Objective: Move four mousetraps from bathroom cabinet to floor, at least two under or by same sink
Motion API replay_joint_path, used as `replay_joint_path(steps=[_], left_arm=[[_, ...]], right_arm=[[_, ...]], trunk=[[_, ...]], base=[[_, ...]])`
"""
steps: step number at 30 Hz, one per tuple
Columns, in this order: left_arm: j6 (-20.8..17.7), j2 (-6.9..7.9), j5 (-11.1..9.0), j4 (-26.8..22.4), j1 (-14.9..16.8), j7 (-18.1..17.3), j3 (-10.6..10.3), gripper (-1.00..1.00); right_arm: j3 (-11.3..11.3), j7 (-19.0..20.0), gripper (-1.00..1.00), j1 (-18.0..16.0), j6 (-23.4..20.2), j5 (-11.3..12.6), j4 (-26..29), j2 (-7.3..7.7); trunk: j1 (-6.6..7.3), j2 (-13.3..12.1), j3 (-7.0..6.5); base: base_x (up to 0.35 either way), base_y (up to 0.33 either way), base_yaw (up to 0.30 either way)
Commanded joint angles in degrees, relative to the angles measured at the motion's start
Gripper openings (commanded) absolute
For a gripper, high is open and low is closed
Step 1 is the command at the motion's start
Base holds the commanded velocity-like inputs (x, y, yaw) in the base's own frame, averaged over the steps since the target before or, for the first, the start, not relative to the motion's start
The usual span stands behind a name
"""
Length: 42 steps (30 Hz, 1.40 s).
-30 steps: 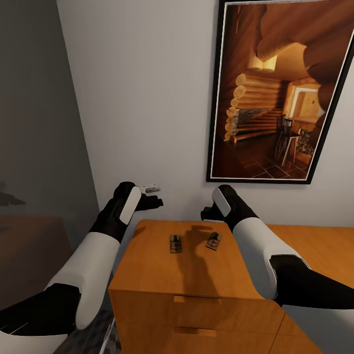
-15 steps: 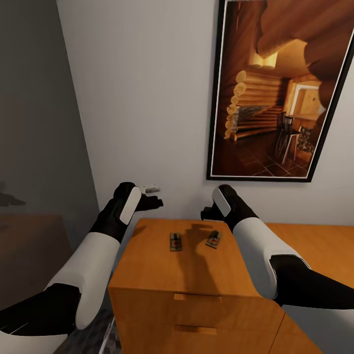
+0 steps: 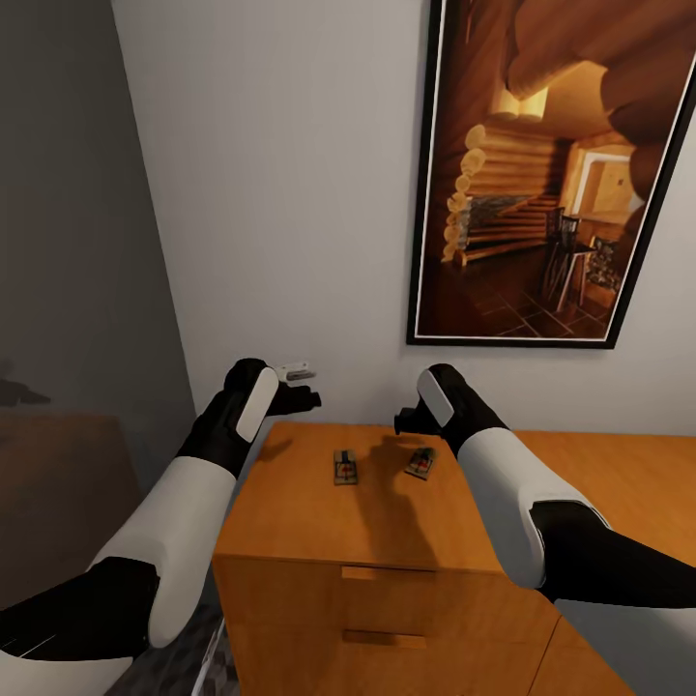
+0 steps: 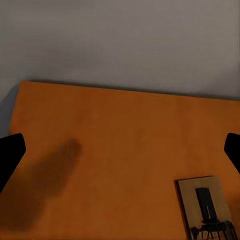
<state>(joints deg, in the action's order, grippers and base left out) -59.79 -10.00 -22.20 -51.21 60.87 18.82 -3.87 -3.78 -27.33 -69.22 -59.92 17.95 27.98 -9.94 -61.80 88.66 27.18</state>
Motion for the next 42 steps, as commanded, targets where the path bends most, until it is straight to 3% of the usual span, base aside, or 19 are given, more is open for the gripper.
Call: replay_joint_path(steps=[1,14,19,25,32,42], left_arm=[[-0.15,0.0,-0.56,-0.04,0.04,0.55,-0.05,1.0],[-0.08,0.0,-0.56,-0.03,0.05,0.55,-0.08,1.0],[-0.07,0.0,-0.56,-0.03,0.04,0.56,-0.08,1.0],[-0.07,0.0,-0.56,-0.03,0.05,0.55,-0.08,1.0],[-0.06,0.0,-0.56,-0.03,0.04,0.56,-0.08,1.0],[-0.06,0.0,-0.49,-0.03,0.05,0.52,-0.08,1.0]], right_arm=[[-0.33,-0.51,1.0,-0.04,-0.08,0.47,0.01,-0.06],[-0.73,-0.48,1.0,-0.04,-0.08,0.74,-0.69,-0.06],[-1.97,-0.46,1.0,-0.04,-0.08,0.76,-1.96,-0.06],[-4.77,-0.49,1.0,-0.04,-0.08,0.74,-3.43,-0.06],[-5.82,-0.56,1.0,-0.04,-0.08,0.55,-3.87,-0.06],[-5.82,-1.69,1.0,-0.04,-0.08,0.22,-3.59,-0.06]], trunk=[[0.0,0.04,0.07],[0.0,0.04,0.07],[0.0,0.04,0.07],[-1.32,2.44,1.15],[-2.85,5.25,2.4],[-2.85,5.25,2.4]], base=[[0.0,0.0,0.0],[0.0,0.0,0.0],[0.0,0.0,0.0],[0.0,0.0,0.0],[0.0,0.0,0.0],[0.0,0.0,0.0]])
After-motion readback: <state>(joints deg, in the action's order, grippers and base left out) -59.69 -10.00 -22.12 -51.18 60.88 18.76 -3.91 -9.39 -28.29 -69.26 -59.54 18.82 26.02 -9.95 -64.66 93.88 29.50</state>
